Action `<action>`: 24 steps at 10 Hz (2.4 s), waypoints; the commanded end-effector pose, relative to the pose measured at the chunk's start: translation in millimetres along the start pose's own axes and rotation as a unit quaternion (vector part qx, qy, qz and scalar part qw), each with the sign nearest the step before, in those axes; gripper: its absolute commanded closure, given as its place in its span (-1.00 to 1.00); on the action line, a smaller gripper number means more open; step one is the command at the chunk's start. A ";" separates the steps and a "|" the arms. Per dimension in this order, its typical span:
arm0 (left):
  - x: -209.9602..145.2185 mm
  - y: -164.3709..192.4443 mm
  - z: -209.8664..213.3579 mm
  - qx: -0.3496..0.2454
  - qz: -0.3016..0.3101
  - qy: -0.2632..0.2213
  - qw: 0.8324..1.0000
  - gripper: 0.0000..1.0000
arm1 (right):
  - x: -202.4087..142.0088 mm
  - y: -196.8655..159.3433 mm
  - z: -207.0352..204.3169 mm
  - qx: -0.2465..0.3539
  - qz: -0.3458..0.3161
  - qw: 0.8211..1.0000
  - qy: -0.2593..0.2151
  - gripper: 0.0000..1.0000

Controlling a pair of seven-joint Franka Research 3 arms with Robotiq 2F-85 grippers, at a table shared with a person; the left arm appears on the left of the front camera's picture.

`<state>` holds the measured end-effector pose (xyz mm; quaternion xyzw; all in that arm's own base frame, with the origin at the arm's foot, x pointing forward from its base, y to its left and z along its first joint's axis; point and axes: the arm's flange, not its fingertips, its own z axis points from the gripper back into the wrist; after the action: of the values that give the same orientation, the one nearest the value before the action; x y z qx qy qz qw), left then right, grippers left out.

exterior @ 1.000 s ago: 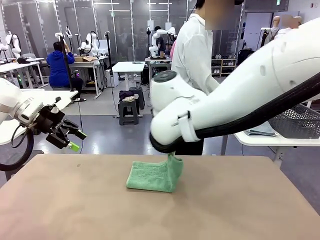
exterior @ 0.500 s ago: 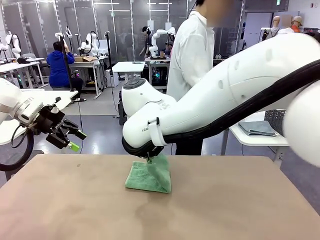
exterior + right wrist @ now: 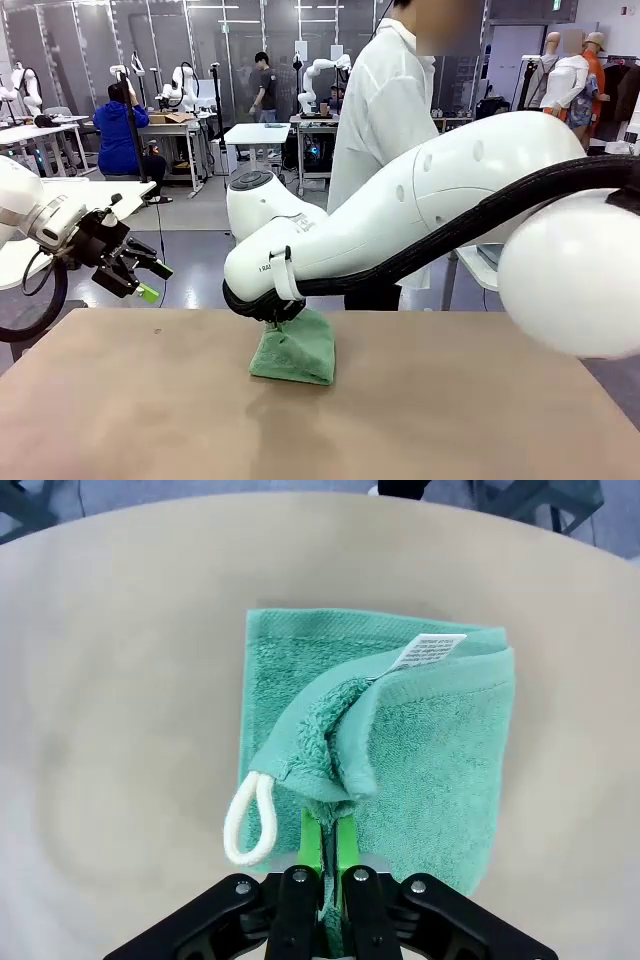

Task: Fold the towels and place them in the basket.
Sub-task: When a person lays out a Towel with hook on the table, fold it in half twice.

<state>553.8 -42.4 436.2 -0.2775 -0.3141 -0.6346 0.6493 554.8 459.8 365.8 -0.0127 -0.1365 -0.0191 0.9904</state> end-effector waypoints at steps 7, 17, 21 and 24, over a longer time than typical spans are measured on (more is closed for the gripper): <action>0.4 -0.1 1.0 0.000 0.000 -0.001 1.000 -0.91 | 4.4 -2.5 -2.6 0.062 -0.046 0.997 -0.014 -0.33; 0.4 -0.1 1.0 0.000 0.000 -0.001 1.000 -0.91 | -15.3 -207.5 39.6 0.212 0.011 0.974 0.081 -1.00; 0.4 -0.1 1.0 0.000 0.000 -0.001 1.000 -0.91 | -7.5 -208.1 41.2 0.204 -0.001 0.976 0.079 -1.00; 0.4 -0.1 1.0 0.000 0.000 -0.001 1.000 -0.91 | -7.5 -208.1 41.2 0.204 -0.001 0.976 0.079 -1.00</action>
<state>553.7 -42.0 436.1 -0.2774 -0.3141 -0.6345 0.6495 528.0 253.6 406.8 0.1910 -0.0572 0.0058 0.9799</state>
